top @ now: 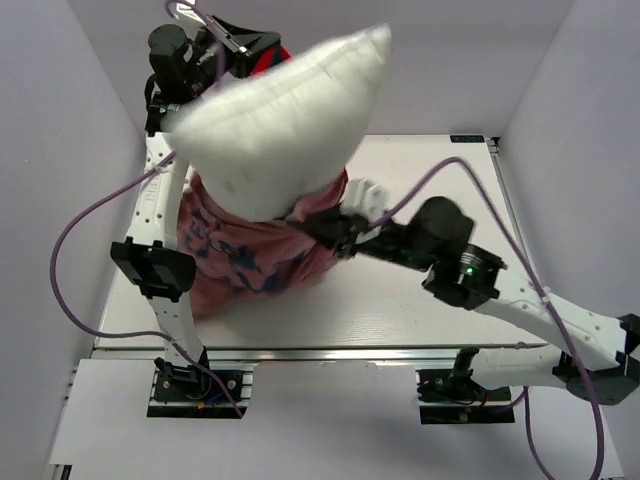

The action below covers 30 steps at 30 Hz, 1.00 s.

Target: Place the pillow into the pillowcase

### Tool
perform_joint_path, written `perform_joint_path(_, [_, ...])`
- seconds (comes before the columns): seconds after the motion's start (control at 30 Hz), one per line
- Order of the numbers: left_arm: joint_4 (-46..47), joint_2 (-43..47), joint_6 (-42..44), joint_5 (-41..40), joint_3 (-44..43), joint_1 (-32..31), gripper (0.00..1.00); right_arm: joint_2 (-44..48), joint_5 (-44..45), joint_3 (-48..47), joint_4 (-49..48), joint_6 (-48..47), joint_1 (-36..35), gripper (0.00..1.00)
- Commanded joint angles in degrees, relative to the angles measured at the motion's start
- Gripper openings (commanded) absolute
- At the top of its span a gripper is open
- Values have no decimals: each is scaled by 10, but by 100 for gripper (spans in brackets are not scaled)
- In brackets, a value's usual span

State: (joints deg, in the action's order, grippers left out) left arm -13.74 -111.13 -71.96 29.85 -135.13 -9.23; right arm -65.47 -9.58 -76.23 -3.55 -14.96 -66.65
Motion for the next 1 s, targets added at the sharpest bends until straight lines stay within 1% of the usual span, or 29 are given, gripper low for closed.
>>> perform_joint_path(0.0, [124, 7, -47, -5, -41, -15, 0, 27, 143, -25, -188, -97, 113, 0])
perform_joint_path(0.03, [123, 15, -45, 0, -40, -20, 0, -6, 161, -42, -201, -69, 169, 0])
perform_joint_path(0.07, [123, 22, -42, 11, -37, -27, 0, -31, 168, -72, -197, -29, 306, 0])
perform_joint_path(0.1, [131, 31, -42, 15, -19, -30, 0, -60, 180, -156, -161, 13, 374, 0])
perform_joint_path(0.13, [133, 51, -42, 19, -9, -32, 0, -124, 199, -205, -133, 54, 430, 0])
perform_joint_path(0.17, [133, 61, -40, 22, -1, -32, 0, -154, 200, -252, -105, 126, 524, 0])
perform_joint_path(0.2, [133, 72, -37, 22, 17, -32, 0, -176, 200, -309, -85, 145, 555, 0])
perform_joint_path(0.23, [131, 90, -32, 21, 23, -32, 0, -196, 186, -322, -70, 163, 571, 0])
perform_joint_path(0.3, [122, 100, -19, 13, 32, -31, 0, -181, 144, -308, -75, 181, 576, 0])
perform_joint_path(0.33, [122, 101, -18, 11, 35, -30, 0, -144, 96, -260, -96, 196, 569, 0])
perform_joint_path(0.37, [123, 96, -18, 9, 36, -25, 0, -118, 22, -230, -108, 200, 516, 0])
perform_joint_path(0.4, [126, 92, -20, 7, 35, -24, 0, -93, 8, -199, -118, 167, 461, 0])
perform_joint_path(0.43, [128, 86, -20, 0, 27, -23, 0, -38, -4, -131, -129, 131, 403, 0])
perform_joint_path(0.47, [129, 69, -20, -2, 19, -22, 0, -9, -33, -97, -150, 97, 276, 0])
perform_joint_path(0.53, [133, 46, -34, -8, -1, -22, 0, 38, -52, -54, -144, 23, 149, 0])
perform_joint_path(0.57, [133, 35, -40, -7, -27, -22, 0, 44, -6, -42, -115, -7, 26, 0])
perform_joint_path(0.6, [154, 15, -54, -7, -38, -22, 0, 46, 19, -41, -104, -39, -6, 0])
perform_joint_path(0.63, [163, 7, -62, -6, -45, -22, 0, 46, 25, -41, -96, -40, -12, 0])
perform_joint_path(0.67, [173, 3, -80, -5, -50, -22, 0, 44, 63, -32, -108, -50, -12, 0])
perform_joint_path(0.7, [191, 1, -87, -3, -51, -22, 0, 41, 108, -28, -125, -60, -7, 0])
perform_joint_path(0.73, [194, 2, -92, 6, -51, -22, 0, 26, 194, -24, -145, -98, 6, 0])
perform_joint_path(0.77, [193, 10, -93, 12, -51, -22, 0, 18, 207, -29, -188, -102, 87, 0])
perform_joint_path(0.8, [190, 18, -93, 17, -46, -23, 0, 9, 201, -43, -192, -81, 159, 0])
perform_joint_path(0.83, [191, 26, -94, 23, -38, -25, 0, -30, 201, -70, -184, -7, 293, 0])
perform_joint_path(0.87, [196, 36, -93, 33, -18, -27, 0, -60, 216, -158, -165, 35, 354, 0])
perform_joint_path(0.9, [198, 55, -92, 38, -8, -29, 0, -123, 224, -208, -104, 81, 418, 0])
perform_joint_path(0.93, [196, 63, -92, 43, -1, -31, 0, -153, 219, -257, -69, 158, 516, 0])
perform_joint_path(0.97, [190, 71, -86, 50, 13, -31, 0, -177, 214, -328, -43, 185, 544, 0])
